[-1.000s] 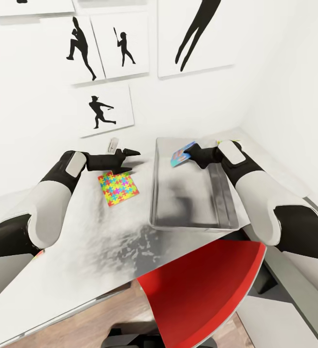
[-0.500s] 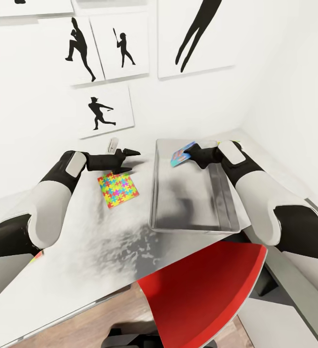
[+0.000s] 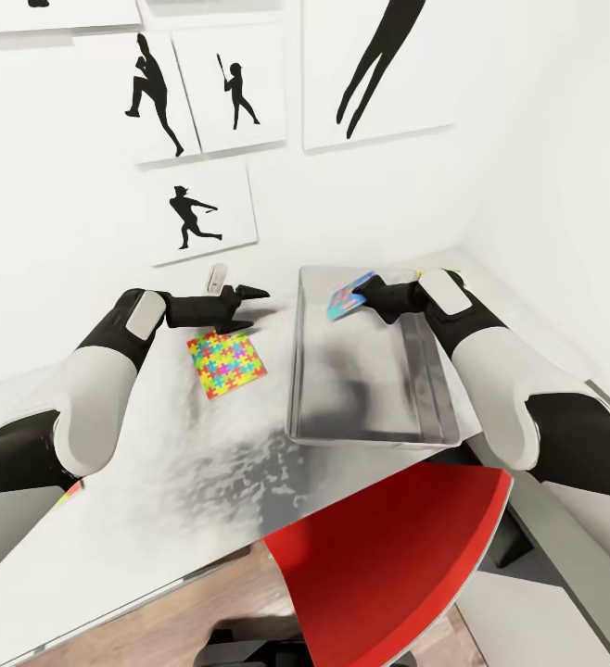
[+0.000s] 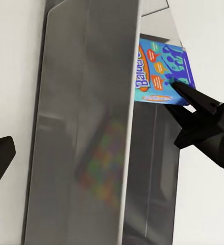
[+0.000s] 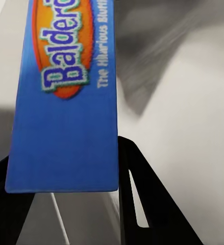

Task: Put all the toys in the child's room - the three board games (two on the bed and one on the table), the two jigsaw puzzles on the table, and the tennis ball on the table - inside the toy box on the table in the child's room.

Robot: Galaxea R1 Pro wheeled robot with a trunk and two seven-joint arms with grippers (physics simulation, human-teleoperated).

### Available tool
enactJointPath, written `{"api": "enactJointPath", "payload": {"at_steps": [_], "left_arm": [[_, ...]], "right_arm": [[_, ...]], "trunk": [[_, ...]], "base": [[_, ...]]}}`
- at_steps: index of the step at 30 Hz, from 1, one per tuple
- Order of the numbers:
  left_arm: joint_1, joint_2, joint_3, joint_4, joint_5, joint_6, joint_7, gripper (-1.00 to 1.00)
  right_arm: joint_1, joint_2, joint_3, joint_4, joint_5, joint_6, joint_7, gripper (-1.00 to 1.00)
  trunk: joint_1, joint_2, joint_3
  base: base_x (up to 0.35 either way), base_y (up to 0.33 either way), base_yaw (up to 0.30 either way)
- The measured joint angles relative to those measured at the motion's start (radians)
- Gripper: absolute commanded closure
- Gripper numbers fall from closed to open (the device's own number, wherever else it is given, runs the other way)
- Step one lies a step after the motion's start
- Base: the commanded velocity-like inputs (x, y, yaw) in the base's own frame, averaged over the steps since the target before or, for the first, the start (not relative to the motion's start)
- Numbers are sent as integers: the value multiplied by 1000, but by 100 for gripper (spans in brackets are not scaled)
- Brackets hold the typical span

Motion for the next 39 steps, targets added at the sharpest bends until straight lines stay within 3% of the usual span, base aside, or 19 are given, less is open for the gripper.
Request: {"api": "enactJointPath", "payload": {"at_steps": [5, 6, 39], "left_arm": [[0, 0, -1, 0, 0, 0, 0, -100], [0, 0, -1, 0, 0, 0, 0, -100], [0, 0, -2, 0, 0, 0, 0, -100]], "right_arm": [[0, 1, 0, 0, 0, 2, -1, 100], [0, 0, 0, 0, 1, 2, -1, -100], [0, -1, 0, 0, 0, -4, -1, -100]], "trunk": [[0, 0, 0], [0, 0, 0], [0, 0, 0]], "base": [[0, 0, 0], [0, 0, 0], [0, 0, 0]]}}
